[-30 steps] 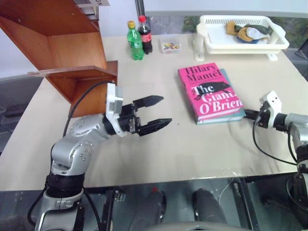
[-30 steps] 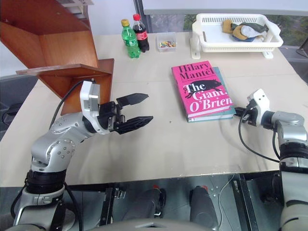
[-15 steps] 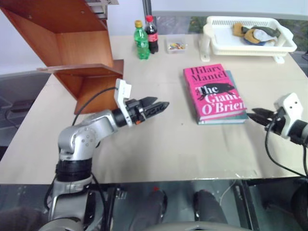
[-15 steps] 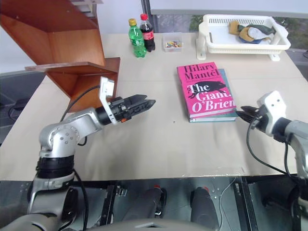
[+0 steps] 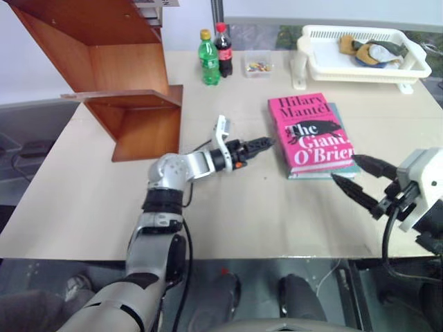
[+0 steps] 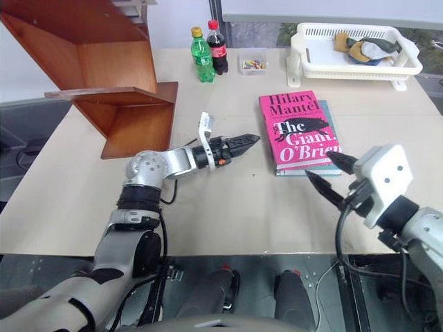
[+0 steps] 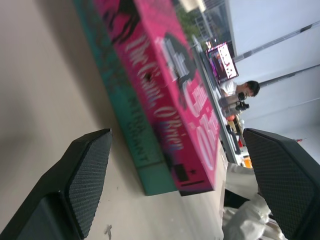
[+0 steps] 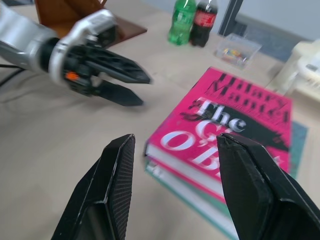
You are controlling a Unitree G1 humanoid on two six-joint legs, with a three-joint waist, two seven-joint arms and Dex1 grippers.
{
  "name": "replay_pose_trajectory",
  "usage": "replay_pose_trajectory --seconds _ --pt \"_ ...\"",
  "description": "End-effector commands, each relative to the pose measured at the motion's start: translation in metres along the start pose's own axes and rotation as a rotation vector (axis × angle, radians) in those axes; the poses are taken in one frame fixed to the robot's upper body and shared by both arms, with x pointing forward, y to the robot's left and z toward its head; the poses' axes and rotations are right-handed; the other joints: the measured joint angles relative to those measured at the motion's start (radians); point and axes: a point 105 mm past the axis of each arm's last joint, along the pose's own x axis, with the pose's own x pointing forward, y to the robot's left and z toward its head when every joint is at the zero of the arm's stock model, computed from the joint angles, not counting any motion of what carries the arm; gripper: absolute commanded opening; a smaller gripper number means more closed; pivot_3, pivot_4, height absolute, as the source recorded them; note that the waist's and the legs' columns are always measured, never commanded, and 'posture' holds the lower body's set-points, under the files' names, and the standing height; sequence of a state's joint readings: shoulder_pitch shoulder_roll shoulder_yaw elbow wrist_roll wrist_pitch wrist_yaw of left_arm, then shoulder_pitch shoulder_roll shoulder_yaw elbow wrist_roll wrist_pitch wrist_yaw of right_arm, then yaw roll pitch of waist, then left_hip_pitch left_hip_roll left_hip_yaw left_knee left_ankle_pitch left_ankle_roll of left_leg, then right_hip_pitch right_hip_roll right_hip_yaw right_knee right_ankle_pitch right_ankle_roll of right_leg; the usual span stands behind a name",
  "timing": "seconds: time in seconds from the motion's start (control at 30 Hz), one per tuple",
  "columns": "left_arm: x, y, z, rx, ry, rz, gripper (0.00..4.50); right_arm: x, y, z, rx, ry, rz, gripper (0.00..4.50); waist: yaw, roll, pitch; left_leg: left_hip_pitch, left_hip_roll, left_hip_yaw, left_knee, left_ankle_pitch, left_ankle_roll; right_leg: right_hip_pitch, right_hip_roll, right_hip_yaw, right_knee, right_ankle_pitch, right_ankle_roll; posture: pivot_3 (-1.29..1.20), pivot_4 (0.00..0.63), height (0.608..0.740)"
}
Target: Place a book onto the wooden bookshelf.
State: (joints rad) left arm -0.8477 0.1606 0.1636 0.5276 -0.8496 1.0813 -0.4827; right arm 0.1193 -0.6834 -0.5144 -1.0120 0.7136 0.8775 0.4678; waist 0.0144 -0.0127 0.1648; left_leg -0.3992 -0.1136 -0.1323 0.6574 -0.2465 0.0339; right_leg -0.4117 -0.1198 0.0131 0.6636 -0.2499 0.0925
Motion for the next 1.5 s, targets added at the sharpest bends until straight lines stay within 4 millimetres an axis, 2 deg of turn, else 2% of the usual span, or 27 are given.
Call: replay_pose_trajectory --seconds 0.03,0.1,0.2,0.23,0.3,0.63,0.67,0.7,0.77,1.23,1.27,1.3,1.37,1.4,1.43,1.5 --pt "0.010 -0.009 0.002 0.015 0.002 -0.044 4.50 -0.007 0.008 0.011 -0.026 -0.057 0.010 2.65 0.000 0.000 0.000 0.000 0.000 0.000 0.000 0.000 0.000 0.000 0.000 0.000 0.000 0.000 0.000 0.00 0.150 0.740" --pt "0.017 -0.009 -0.003 0.005 0.016 -0.052 4.50 -0.012 0.010 0.011 -0.017 -0.057 0.015 2.65 0.001 0.000 0.000 0.000 0.000 0.000 0.000 0.000 0.000 0.000 0.000 0.000 0.000 0.000 0.000 0.00 0.150 0.740" --pt "0.024 -0.011 -0.007 -0.003 0.019 -0.066 4.50 -0.019 0.013 0.012 -0.001 -0.050 0.017 3.41 0.000 -0.001 0.000 0.000 0.000 0.000 0.000 0.000 0.000 0.000 0.000 0.000 0.000 0.000 0.000 0.00 0.150 0.740" --pt "0.027 -0.013 -0.008 -0.005 0.028 -0.076 4.50 -0.022 0.012 0.010 -0.003 -0.038 0.011 4.00 0.000 -0.001 0.000 0.000 0.000 0.001 0.000 0.000 0.000 0.000 -0.001 0.000 0.000 0.000 0.000 0.00 0.150 0.740" --pt "0.032 -0.017 -0.013 -0.002 0.047 -0.092 4.50 -0.027 0.014 0.003 -0.028 0.007 0.008 4.36 0.001 -0.001 0.000 0.000 0.000 0.001 0.001 0.000 0.000 0.000 0.000 0.000 0.000 0.000 0.000 0.00 0.150 0.740" --pt "0.041 -0.021 -0.019 -0.018 0.074 -0.118 4.50 -0.037 0.021 -0.006 -0.054 0.045 -0.016 4.36 0.000 -0.004 0.000 0.001 0.000 0.001 0.003 0.000 0.001 0.002 0.001 0.001 0.000 0.001 0.002 0.00 0.150 0.740" --pt "0.041 -0.021 -0.019 -0.022 0.075 -0.119 3.97 -0.037 0.021 -0.005 -0.055 0.044 -0.019 4.50 0.000 -0.004 0.001 0.001 0.000 0.001 0.004 0.000 0.001 0.002 0.001 0.001 0.000 0.001 0.002 0.00 0.150 0.740" --pt "0.041 -0.021 -0.019 -0.025 0.076 -0.121 3.70 -0.037 0.020 -0.005 -0.056 0.044 -0.023 4.50 0.000 -0.005 0.001 0.001 0.000 0.001 0.004 0.000 0.001 0.003 0.001 0.001 0.000 0.001 0.002 0.00 0.150 0.740" --pt "0.042 -0.021 -0.019 -0.027 0.075 -0.122 2.68 -0.037 0.020 -0.005 -0.059 0.044 -0.028 4.50 0.001 -0.005 0.001 0.001 0.000 0.001 0.004 -0.001 0.001 0.003 0.001 0.000 0.000 0.001 0.002 0.00 0.150 0.740" --pt "0.042 -0.021 -0.017 -0.041 0.061 -0.122 2.68 -0.032 0.021 -0.006 -0.063 0.049 -0.034 4.50 0.001 -0.006 0.002 0.000 0.000 0.001 0.006 -0.001 0.002 0.003 0.001 0.000 0.000 0.001 0.002 0.00 0.150 0.740" --pt "0.042 -0.021 -0.017 -0.042 0.059 -0.121 2.15 -0.032 0.021 -0.006 -0.063 0.049 -0.035 4.50 0.001 -0.007 0.002 0.000 0.000 0.001 0.006 -0.001 0.002 0.004 0.001 0.000 0.000 0.001 0.002 0.00 0.150 0.740" --pt "0.042 -0.021 -0.017 -0.045 0.058 -0.122 1.85 -0.032 0.021 -0.006 -0.063 0.050 -0.036 4.50 0.001 -0.007 0.002 0.000 0.000 0.001 0.007 -0.001 0.002 0.004 0.001 0.000 0.000 0.001 0.003 0.00 0.150 0.740" --pt "0.042 -0.020 -0.017 -0.044 0.058 -0.120 0.93 -0.031 0.021 -0.006 -0.064 0.051 -0.037 4.50 0.001 -0.007 0.002 0.000 0.000 0.001 0.007 -0.001 0.002 0.004 0.001 0.000 0.000 0.001 0.003 0.00 0.150 0.740" --pt "0.042 -0.021 -0.017 -0.041 0.058 -0.120 0.66 -0.031 0.021 -0.006 -0.064 0.052 -0.037 4.50 0.001 -0.007 0.002 0.000 0.000 0.000 0.007 -0.001 0.002 0.004 0.001 0.000 0.000 0.001 0.003 0.00 0.150 0.740" --pt "0.041 -0.021 -0.017 -0.036 0.059 -0.121 0.52 -0.031 0.021 -0.006 -0.064 0.052 -0.036 4.50 0.001 -0.007 0.002 0.000 0.000 0.000 0.007 -0.001 0.002 0.004 0.001 0.000 0.000 0.001 0.003 0.00 0.150 0.740" --pt "0.040 -0.021 -0.016 -0.036 0.054 -0.120 0.52 -0.030 0.020 -0.006 -0.065 0.053 -0.036 4.50 0.001 -0.007 0.002 0.000 0.000 0.000 0.008 -0.001 0.002 0.005 0.001 0.000 0.000 0.001 0.003 0.00 0.150 0.740"
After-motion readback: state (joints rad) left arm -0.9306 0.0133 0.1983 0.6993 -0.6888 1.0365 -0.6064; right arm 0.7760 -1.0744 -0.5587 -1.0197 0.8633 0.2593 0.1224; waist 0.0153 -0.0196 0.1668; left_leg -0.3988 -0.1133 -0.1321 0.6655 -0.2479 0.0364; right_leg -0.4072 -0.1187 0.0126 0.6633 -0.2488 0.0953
